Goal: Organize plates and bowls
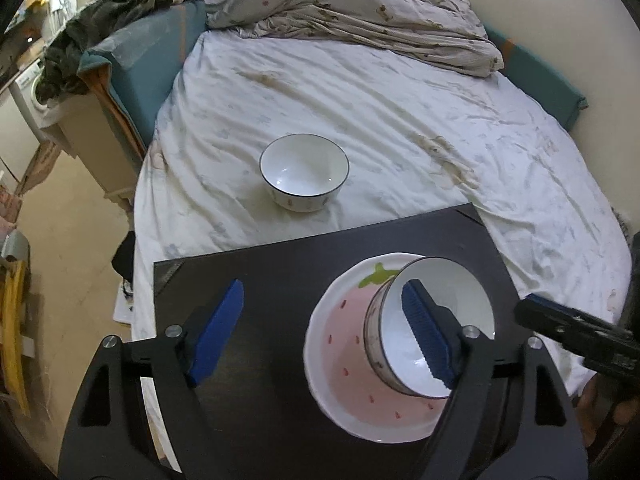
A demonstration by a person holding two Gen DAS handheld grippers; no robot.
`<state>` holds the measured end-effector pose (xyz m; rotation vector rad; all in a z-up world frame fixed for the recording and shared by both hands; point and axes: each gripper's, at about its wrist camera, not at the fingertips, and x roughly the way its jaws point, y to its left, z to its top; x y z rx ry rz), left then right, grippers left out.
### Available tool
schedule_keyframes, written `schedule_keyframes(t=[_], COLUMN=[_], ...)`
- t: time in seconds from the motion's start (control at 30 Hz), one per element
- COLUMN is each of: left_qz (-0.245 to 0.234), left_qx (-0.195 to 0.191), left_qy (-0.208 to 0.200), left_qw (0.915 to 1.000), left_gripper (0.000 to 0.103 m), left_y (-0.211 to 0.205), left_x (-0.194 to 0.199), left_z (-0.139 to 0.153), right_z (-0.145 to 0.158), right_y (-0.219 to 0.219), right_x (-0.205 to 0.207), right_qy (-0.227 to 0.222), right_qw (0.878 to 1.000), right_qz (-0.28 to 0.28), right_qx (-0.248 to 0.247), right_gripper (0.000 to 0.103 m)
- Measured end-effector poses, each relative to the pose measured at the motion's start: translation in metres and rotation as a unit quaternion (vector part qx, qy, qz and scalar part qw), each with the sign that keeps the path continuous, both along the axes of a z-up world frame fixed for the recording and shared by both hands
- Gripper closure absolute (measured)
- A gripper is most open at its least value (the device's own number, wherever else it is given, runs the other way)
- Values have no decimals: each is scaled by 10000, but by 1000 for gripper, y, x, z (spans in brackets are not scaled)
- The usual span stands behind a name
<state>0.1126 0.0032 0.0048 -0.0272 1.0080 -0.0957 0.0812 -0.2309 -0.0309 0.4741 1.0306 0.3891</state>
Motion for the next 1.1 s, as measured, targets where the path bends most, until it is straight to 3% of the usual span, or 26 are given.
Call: schedule_keyframes(t=[0.23, 0.53, 0.8, 0.93, 1.1], left_qz=[63, 663, 1052, 1303, 1713], left_qx=[41, -209, -156, -78, -549], left_qy=[-114, -32, -25, 94, 534], left_qw=[9999, 9976, 9943, 9914, 9822], left_gripper=[24, 24, 24, 24, 24], left_y=[7, 43, 74, 84, 104], left_x=[-5, 30, 81, 108, 142], left_z=[8, 21, 6, -10, -39], right_z=[16, 44, 55, 53, 33], right_y=[-1, 11, 47, 61, 77], right_x=[5, 46, 97, 129, 176], right_qy=[-113, -40, -45, 90, 451], right_qw=[9997, 9989, 9918, 9913, 9919], right_qz=[-102, -75, 133, 207, 310], right_qx=[-174, -469, -1273, -1296, -1148], right_gripper=[33, 32, 32, 32, 32])
